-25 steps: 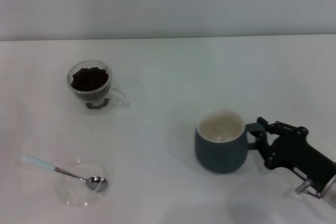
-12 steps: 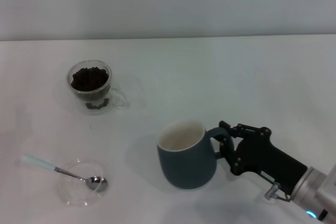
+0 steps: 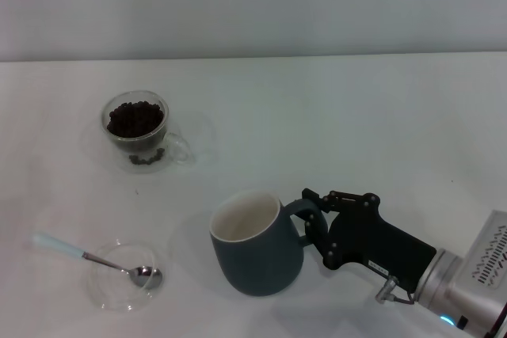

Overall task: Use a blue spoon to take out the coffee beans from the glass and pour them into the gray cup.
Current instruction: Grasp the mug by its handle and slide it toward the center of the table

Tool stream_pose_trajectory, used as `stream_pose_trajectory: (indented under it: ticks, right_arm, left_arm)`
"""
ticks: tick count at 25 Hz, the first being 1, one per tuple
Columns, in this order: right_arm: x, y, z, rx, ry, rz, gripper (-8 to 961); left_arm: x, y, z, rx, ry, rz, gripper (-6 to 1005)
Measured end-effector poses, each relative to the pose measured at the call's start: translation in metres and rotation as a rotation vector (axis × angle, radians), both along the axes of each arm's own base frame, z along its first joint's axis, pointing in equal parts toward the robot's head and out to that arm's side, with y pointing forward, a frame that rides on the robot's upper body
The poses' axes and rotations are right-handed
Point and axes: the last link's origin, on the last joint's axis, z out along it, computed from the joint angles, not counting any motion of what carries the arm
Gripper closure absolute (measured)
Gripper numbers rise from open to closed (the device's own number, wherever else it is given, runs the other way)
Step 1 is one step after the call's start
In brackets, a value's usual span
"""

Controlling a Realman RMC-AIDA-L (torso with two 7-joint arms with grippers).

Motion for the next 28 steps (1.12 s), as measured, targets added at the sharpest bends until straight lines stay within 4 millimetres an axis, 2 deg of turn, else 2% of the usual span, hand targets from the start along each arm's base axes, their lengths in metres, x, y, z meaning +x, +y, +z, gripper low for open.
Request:
stream_pose_trajectory:
  ticks: [14,28]
  right_arm:
    - [0.008,0.000,-0.002,-0.014,-0.040,-0.017,796]
    - [0.014,0.001,-0.002,-0.011,-0.114,0.015,814]
  left_arm:
    - [0.004,0.007,0.002,0.004,0.005,-0.011,287]
    - [0.001,0.004,0.002,0.004,0.003,0.000,287]
